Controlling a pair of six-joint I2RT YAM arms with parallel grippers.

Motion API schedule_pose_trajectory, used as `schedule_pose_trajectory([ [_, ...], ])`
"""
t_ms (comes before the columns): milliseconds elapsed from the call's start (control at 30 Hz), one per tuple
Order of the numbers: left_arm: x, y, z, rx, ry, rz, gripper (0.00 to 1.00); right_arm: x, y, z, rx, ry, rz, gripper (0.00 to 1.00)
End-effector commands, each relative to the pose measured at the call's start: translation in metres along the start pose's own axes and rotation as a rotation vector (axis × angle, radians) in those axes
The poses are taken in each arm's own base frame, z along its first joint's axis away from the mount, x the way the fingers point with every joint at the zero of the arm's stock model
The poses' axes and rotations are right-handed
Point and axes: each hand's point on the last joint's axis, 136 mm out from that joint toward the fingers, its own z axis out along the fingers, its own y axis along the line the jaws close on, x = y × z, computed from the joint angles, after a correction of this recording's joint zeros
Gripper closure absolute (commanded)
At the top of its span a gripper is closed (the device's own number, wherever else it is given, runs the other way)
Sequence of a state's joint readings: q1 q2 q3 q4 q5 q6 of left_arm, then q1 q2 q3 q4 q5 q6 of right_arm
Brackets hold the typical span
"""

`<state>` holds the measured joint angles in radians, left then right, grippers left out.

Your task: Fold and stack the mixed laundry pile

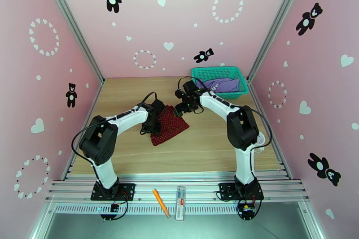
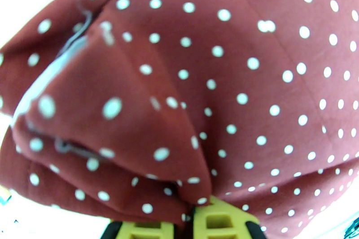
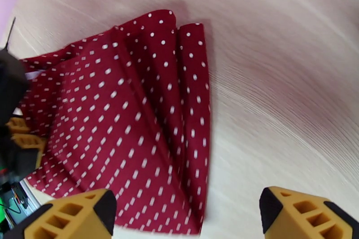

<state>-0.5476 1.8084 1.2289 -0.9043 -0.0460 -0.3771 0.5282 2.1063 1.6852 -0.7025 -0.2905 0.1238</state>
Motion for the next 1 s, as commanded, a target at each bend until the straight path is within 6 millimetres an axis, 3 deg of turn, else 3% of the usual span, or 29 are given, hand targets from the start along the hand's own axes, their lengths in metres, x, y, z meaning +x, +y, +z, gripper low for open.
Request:
schedule_pose_trajectory([
  [0,-0.008,0.001,-0.003,-0.009,-0.039,0.006,1.0,0.004,0.019,0.012,-0.117,0.044,-0.001,0.13],
  [167,-0.018,-0.003,0.004,-0.008,-0.054,-0.011,1.0,0.031,0.031,0.033,-0.163,0.129,0.07,0.14],
  [467,-0.023,0.001,0.007,-0.036,-0.071,-0.012,1.0,0.072,0.015,0.065,-0.075,0.224,0.181,0.19],
  [600,-0.023,0.005,0.009,-0.058,-0.072,-0.01,1.0,0.066,0.014,0.054,-0.019,0.198,0.163,0.19],
  [833,-0.021,0.01,0.007,-0.074,-0.072,-0.003,1.0,0.036,0.001,0.006,0.13,0.13,0.11,0.14],
  [967,-0.021,0.013,0.007,-0.082,-0.068,0.006,1.0,0.032,-0.002,0.006,0.15,0.137,0.105,0.12],
])
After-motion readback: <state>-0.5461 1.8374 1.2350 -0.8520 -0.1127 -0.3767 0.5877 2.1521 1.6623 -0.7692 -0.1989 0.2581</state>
